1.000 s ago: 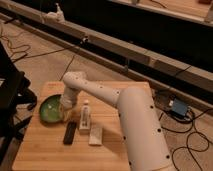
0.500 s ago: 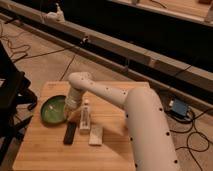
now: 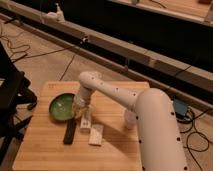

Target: Drag the ceramic bowl in a circle

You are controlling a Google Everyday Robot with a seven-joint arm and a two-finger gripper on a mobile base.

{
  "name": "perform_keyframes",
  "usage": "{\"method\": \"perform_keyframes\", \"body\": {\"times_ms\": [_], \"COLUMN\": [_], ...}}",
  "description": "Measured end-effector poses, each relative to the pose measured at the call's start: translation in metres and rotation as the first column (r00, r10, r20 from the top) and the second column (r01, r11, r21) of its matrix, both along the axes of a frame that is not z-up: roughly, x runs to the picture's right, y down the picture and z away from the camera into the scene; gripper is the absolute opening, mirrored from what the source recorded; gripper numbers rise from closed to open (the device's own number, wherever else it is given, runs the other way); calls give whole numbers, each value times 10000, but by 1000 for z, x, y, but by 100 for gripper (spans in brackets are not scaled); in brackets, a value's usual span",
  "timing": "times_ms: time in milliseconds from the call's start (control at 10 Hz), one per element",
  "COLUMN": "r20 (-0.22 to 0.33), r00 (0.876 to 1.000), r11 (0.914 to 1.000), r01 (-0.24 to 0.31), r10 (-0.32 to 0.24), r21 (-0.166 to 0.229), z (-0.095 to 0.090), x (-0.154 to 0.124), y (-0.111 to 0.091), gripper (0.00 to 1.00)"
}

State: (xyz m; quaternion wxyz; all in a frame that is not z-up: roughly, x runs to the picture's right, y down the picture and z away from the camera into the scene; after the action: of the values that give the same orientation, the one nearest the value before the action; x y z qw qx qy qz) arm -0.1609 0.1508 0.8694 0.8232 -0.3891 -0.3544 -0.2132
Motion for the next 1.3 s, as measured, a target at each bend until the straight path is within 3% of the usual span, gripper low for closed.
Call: {"method": "perform_keyframes", "body": {"times_ms": [200, 400, 600, 800, 1000, 1300], "r20": [112, 739, 1559, 2306, 2638, 1879], "r00": [9997, 9961, 9869, 9729, 9646, 9822], "r11": [9996, 9981, 9983, 9992, 9998, 9989], "r01": [-222, -507, -468, -233, -65, 62], "r10": [220, 480, 407, 155, 14, 27], "r21": [182, 349, 355, 313, 186, -467], "z": [7, 3, -8, -24, -37, -39], "x": [-1, -23, -53, -80, -88, -54], "y": [-16, -28, -25, -9, 10, 49], "gripper": [0, 0, 0, 0, 0, 0]}}
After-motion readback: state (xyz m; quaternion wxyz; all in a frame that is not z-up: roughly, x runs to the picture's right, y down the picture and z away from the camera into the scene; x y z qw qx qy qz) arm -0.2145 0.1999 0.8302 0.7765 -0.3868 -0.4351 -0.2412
